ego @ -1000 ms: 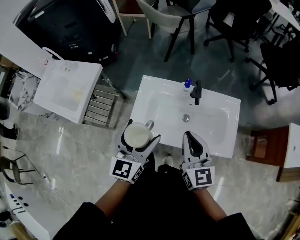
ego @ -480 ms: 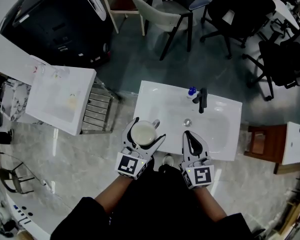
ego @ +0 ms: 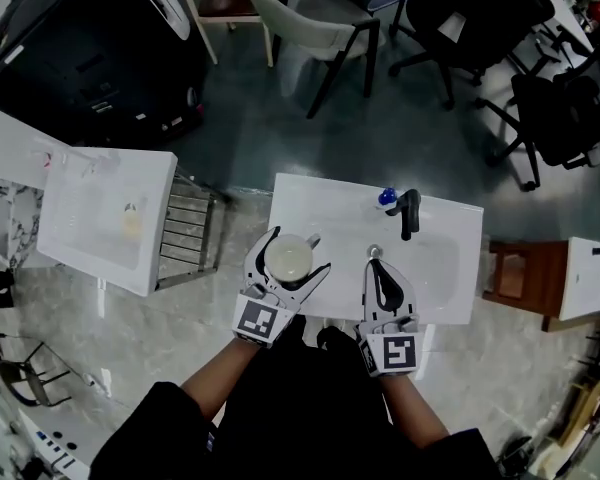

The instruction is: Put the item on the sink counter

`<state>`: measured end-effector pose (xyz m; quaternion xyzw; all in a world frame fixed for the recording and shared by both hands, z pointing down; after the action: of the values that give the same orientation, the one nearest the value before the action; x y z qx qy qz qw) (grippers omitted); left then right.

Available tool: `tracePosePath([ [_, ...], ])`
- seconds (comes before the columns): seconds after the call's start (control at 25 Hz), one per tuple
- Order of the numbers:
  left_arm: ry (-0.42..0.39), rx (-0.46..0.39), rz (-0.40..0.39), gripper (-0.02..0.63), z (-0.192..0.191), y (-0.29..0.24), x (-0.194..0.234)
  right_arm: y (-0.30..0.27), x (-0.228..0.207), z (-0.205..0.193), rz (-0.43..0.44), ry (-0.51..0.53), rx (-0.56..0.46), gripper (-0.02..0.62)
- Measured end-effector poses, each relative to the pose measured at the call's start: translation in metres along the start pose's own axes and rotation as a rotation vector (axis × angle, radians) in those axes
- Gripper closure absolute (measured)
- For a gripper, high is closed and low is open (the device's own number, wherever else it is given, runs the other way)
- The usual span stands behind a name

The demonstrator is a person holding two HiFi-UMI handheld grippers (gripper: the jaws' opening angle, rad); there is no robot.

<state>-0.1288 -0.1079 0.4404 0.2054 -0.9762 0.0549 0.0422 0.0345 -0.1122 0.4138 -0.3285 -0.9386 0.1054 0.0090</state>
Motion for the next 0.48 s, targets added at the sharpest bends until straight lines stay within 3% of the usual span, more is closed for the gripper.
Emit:
tracePosePath([
  [0.28, 0.003, 0.025, -0.081, 0.146, -0.029, -0.028, 0.039, -0.033, 0.012, -0.005, -0.043, 0.011, 0.018, 0.563],
  [0.48, -0.020, 0.059, -0.092, 0.147, -0.055, -0.048, 0.068, -0.062, 0.013, -0.009, -0.079, -0.013, 0.001, 0.563],
])
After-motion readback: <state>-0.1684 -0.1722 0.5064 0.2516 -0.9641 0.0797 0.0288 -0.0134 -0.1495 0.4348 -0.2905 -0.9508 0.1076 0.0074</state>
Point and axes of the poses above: the fingertips, and each gripper's own axes: y backward along the fingers, x to its left, z out of its top, the point moved 5 cm from there along y, backward along the fingers, and after that the axes turned 6 degrees about -x, right-handed, at the moved point
